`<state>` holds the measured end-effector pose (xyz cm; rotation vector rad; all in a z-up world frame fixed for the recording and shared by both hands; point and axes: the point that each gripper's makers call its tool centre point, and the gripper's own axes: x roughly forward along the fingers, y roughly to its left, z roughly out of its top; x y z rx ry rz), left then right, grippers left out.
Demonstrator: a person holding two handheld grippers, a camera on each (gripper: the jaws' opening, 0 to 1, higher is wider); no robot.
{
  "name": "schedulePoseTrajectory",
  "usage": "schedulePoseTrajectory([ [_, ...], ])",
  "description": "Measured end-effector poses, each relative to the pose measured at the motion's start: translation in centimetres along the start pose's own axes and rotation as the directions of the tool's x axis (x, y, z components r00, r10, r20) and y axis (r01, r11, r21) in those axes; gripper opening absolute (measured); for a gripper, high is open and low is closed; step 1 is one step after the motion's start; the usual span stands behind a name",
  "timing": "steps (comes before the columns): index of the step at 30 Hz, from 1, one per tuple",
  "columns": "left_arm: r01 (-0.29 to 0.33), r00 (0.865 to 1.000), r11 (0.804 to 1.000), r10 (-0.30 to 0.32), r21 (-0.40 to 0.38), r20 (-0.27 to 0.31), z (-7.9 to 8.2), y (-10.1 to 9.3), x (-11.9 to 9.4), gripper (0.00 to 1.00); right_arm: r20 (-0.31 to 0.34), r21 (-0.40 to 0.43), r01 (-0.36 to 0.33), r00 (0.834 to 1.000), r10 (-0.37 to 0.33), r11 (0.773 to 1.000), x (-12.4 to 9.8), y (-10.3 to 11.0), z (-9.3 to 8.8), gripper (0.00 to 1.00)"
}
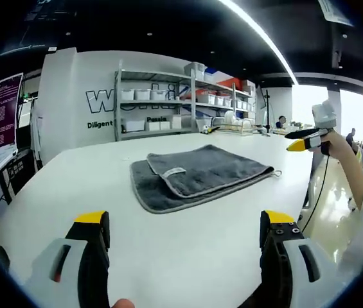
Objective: Open the folded towel by lifting each exposed corner and separating the folded layers until the towel lies flat within the target outline without major curled edges
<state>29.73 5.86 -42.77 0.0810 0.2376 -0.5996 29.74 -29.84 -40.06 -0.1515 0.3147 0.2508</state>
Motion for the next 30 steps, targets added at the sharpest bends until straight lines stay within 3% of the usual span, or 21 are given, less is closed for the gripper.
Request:
schedulePoseTrajectory([
  [8, 0.015, 1.000, 1.000, -0.015, 0.000, 0.008, 0.3, -0.4, 0.5, 0.96, -0.011, 0.051, -0.003, 1.000, 0.004, 0.999, -0.5, 0.8, -2.0, 0.99],
  [16, 0.017, 1.000, 1.000, -0.017, -0.010, 0.002, -0.2, -0.6, 0.7, 0.96, -0.043, 0.078, 0.044, 0.998, -0.040, 0.996, -0.8, -0.2, -3.9, 0.99],
  [30, 0.000, 1.000, 1.000, 0.000, -0.019, -0.009, -0.7, 0.3, 0.5, 0.96, -0.065, 0.099, 0.057, 0.997, -0.051, 0.993, -0.6, -0.2, -4.9, 0.99],
])
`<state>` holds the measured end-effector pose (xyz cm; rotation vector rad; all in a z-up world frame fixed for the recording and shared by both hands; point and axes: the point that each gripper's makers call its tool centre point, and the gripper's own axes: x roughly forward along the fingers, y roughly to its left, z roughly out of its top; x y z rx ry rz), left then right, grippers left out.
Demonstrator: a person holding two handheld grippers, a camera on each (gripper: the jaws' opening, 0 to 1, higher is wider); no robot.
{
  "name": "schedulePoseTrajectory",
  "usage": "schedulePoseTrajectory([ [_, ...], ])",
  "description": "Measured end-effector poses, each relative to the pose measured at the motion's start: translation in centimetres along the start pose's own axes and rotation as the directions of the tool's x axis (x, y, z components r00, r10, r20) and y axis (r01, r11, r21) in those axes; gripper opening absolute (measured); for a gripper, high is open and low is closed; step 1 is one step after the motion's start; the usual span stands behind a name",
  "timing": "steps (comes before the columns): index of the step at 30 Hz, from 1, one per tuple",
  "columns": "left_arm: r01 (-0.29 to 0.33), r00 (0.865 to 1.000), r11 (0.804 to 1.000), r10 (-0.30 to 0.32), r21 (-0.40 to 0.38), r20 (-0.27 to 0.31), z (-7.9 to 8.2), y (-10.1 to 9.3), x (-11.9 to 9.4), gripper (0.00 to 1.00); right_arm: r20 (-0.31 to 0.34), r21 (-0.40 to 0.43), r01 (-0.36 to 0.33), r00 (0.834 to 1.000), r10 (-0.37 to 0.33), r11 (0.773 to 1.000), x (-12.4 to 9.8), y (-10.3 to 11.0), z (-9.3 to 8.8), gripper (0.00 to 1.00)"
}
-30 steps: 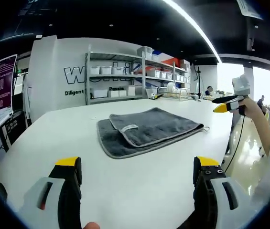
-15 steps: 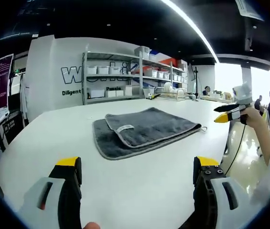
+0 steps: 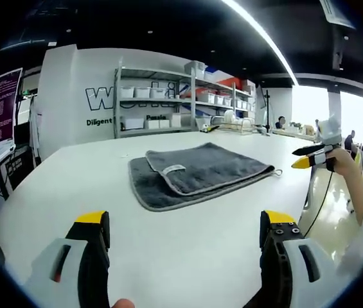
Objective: Open the folded towel by lifting each exposed corner and separating the folded layers until the towel lies flat within the target outline without major curled edges
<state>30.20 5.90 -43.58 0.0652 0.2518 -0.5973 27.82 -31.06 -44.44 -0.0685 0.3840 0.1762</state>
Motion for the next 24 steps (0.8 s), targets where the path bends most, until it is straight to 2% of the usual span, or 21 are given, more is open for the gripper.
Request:
schedulePoseTrajectory([
  [8, -0.013, 1.000, 1.000, 0.013, -0.001, -0.005, -0.2, 0.4, -0.1, 0.96, -0.011, -0.027, -0.037, 0.999, 0.036, 0.999, 1.2, 2.1, 0.2, 0.99],
  [16, -0.025, 1.000, 1.000, 0.025, -0.014, -0.007, -0.7, 0.6, -0.4, 0.96, -0.022, -0.133, -0.131, 0.991, 0.129, 0.983, 3.8, 7.0, 1.9, 0.94],
  [19, -0.029, 1.000, 0.999, 0.029, -0.017, -0.008, -0.9, 0.7, -0.5, 0.96, -0.008, -0.202, -0.181, 0.983, 0.183, 0.962, 5.1, 9.9, 3.2, 0.88],
  [24, -0.043, 0.999, 0.999, 0.043, -0.011, -0.015, -1.3, 0.9, -0.7, 0.95, -0.033, -0.342, -0.244, 0.968, 0.248, 0.908, 7.5, 15.3, 4.4, 0.80],
])
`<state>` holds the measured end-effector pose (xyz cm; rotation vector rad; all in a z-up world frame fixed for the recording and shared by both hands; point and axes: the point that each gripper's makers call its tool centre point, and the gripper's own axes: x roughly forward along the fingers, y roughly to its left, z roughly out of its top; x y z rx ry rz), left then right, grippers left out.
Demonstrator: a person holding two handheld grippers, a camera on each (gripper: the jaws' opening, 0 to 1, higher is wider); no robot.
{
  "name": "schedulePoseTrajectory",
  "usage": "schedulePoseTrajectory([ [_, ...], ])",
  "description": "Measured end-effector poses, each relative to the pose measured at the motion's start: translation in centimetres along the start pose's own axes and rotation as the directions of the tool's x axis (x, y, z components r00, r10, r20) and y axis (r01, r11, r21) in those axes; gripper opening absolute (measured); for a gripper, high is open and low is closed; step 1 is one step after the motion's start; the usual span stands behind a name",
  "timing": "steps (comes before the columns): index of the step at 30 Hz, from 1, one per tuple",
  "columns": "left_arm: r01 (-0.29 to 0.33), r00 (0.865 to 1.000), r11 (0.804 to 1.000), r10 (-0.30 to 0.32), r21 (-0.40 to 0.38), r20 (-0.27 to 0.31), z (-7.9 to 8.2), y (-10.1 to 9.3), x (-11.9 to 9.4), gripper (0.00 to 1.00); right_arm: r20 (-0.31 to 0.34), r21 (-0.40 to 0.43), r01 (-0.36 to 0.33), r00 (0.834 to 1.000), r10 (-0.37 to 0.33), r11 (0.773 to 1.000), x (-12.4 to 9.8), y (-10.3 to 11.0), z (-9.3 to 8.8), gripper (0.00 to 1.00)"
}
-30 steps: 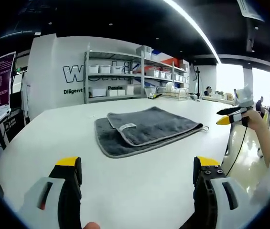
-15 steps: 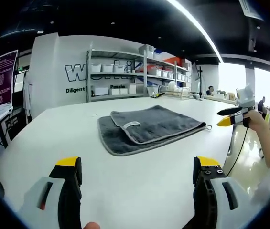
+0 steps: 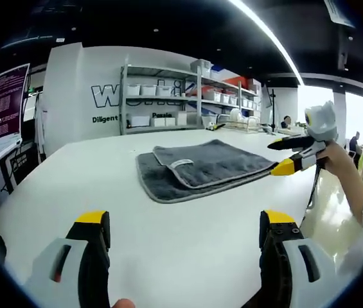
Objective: Open the folded towel by lifting each exposed corner and separating the folded layers until the towel lies flat within the target outline without major curled edges
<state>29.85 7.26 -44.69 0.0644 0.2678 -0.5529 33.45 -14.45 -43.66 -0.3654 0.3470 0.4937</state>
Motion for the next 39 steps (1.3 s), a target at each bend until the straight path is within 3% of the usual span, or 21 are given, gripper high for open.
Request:
schedulePoseTrajectory([
  [3, -0.005, 1.000, 1.000, 0.005, -0.006, -0.002, -0.4, 0.3, -0.2, 0.95, 0.003, -0.063, -0.038, 0.999, 0.039, 0.997, 2.0, 1.9, 1.4, 0.72],
  [6, -0.008, 1.000, 1.000, 0.008, -0.020, -0.002, -0.8, 0.5, -0.5, 0.95, 0.001, -0.166, -0.085, 0.996, 0.086, 0.983, 4.3, 4.3, 3.0, 0.58],
  [12, -0.007, 1.000, 0.999, 0.007, -0.041, 0.002, -1.3, 0.6, -0.8, 0.94, -0.021, -0.245, -0.172, 0.985, 0.172, 0.954, 8.2, 7.9, 4.8, 0.34],
  [14, -0.003, 1.000, 0.999, 0.003, -0.043, 0.003, -1.5, 0.6, -0.9, 0.94, -0.031, -0.252, -0.178, 0.984, 0.175, 0.951, 9.6, 8.6, 5.3, 0.31],
  [25, 0.000, 1.000, 0.997, 0.002, -0.074, 0.021, -2.1, 1.1, -1.7, 0.94, -0.138, -0.243, -0.165, 0.981, 0.135, 0.956, 14.1, 8.4, 4.1, 0.20],
  [29, 0.001, 1.000, 0.997, 0.000, -0.079, 0.017, -2.4, 1.2, -1.7, 0.93, -0.169, -0.238, -0.158, 0.978, 0.119, 0.958, 14.2, 8.2, 3.0, 0.13],
  [31, 0.005, 1.000, 0.997, -0.004, -0.081, 0.018, -2.4, 1.1, -1.7, 0.93, -0.182, -0.186, -0.182, 0.972, 0.148, 0.966, 14.4, 8.4, 2.7, 0.10],
  [39, 0.021, 0.999, 0.996, -0.019, -0.081, 0.029, -2.2, 0.5, -1.6, 0.93, -0.190, -0.118, -0.208, 0.964, 0.183, 0.971, 14.5, 8.5, 2.5, 0.02],
])
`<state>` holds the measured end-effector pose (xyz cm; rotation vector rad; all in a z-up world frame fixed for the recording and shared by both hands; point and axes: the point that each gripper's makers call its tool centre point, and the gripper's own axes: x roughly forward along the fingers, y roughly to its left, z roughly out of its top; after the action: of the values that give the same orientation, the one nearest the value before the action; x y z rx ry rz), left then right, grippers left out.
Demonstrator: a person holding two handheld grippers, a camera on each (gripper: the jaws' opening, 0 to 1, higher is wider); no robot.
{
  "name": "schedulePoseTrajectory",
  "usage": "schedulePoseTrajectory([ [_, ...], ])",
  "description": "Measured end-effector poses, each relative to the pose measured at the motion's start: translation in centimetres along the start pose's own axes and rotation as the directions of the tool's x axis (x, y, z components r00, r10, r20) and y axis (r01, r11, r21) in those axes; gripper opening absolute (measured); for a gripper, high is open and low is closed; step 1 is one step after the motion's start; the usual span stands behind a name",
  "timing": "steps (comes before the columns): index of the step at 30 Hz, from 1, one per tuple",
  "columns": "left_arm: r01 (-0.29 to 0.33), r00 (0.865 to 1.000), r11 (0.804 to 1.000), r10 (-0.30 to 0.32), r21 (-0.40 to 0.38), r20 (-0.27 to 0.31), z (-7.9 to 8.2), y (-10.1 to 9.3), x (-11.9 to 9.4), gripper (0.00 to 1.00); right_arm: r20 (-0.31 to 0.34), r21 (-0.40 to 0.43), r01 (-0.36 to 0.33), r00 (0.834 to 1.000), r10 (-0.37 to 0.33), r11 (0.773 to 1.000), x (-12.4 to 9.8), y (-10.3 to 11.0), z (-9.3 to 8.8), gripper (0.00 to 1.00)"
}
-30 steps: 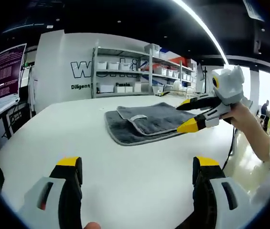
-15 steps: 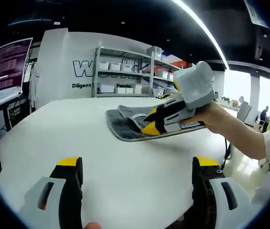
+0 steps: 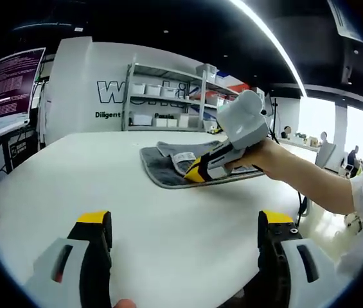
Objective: Open the folded towel by lifting each exposed corner and separating the folded layers until the towel lies flat within the target outline without major curled edges
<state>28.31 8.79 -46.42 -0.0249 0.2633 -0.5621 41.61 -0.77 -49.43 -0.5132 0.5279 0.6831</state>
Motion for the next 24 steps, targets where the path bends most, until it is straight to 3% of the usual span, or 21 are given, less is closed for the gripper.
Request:
schedulePoseTrajectory([
  [6, 0.016, 1.000, 1.000, -0.016, 0.009, -0.006, 0.0, -0.7, 0.0, 0.93, 0.023, 0.028, -0.028, 0.999, 0.027, 0.999, -1.0, 0.1, -0.3, 0.01],
  [11, 0.020, 1.000, 1.000, -0.020, 0.015, -0.015, -0.2, -0.9, 0.1, 0.93, 0.106, 0.069, -0.021, 0.994, 0.013, 0.997, -2.9, -0.6, 0.6, 0.01],
  [18, 0.022, 1.000, 1.000, -0.021, 0.020, -0.021, -0.1, -1.2, 0.2, 0.93, 0.171, 0.130, 0.060, 0.982, -0.081, 0.990, -5.5, -4.9, 1.2, 0.01],
  [24, 0.038, 0.999, 0.999, -0.037, 0.032, -0.026, 0.2, -1.8, 0.7, 0.93, 0.159, 0.177, 0.135, 0.974, -0.164, 0.975, -7.5, -9.2, -0.8, 0.01],
])
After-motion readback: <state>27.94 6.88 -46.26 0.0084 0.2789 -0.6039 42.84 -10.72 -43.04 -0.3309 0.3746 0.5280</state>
